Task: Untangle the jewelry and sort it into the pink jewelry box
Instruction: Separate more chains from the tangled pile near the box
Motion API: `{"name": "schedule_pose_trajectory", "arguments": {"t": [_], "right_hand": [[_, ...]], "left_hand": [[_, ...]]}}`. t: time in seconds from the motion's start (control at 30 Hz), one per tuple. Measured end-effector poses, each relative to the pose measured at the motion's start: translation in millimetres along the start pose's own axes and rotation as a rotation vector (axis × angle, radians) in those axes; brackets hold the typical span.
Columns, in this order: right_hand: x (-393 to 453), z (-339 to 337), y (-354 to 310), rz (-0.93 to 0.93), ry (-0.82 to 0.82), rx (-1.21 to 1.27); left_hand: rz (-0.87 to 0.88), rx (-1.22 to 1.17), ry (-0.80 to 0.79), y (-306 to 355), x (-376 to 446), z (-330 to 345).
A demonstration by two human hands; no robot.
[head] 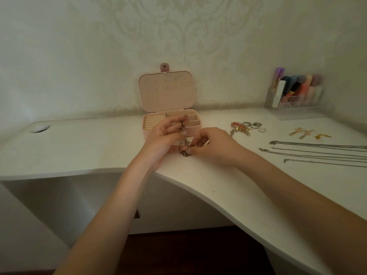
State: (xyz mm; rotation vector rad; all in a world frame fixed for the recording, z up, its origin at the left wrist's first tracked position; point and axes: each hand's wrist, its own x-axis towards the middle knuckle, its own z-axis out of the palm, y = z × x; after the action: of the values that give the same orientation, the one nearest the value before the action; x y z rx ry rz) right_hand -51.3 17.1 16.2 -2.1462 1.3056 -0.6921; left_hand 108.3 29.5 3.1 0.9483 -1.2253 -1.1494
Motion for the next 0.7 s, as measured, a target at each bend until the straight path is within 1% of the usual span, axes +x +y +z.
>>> {"name": "schedule_pose_trajectory", "arguments": {"t": [0.07,0.13,0.23,0.27,0.33,0.37,0.53,0.6,0.7], "right_hand": [[-1,6,-1,-0.025,0.027,-0.039],[0,9,-1,-0.062,0.005,-0.064],[2,9,2,-0.057,0.006,-0.02],[3,8,3,-0.038,0.026,0.058],[2,2,2,0.031,0.06,0.335],[2,-1,1,0.075,0.062,0.458],[8,-9,2,0.228,0.052,0.885],[8,-10,3,0.236,0.054,0.962],[6,-8,1,0.234,0.014,1.028]], "left_hand": [[0.012,0.015,-0.023,0,0,-1],[0.009,0.008,-0.027,2,-2,-1],[0.014,0.006,0.024,3,-2,-1],[0.019,0.013,0.041,3,-1,-2],[0.031,0.051,0.037,1,-1,-1],[0.04,0.086,0.019,1,-1,-1],[0.048,0.234,-0.083,-1,-3,5],[0.055,0.301,-0.096,-3,-1,6],[0.069,0.346,-0.057,-6,1,4]]}}
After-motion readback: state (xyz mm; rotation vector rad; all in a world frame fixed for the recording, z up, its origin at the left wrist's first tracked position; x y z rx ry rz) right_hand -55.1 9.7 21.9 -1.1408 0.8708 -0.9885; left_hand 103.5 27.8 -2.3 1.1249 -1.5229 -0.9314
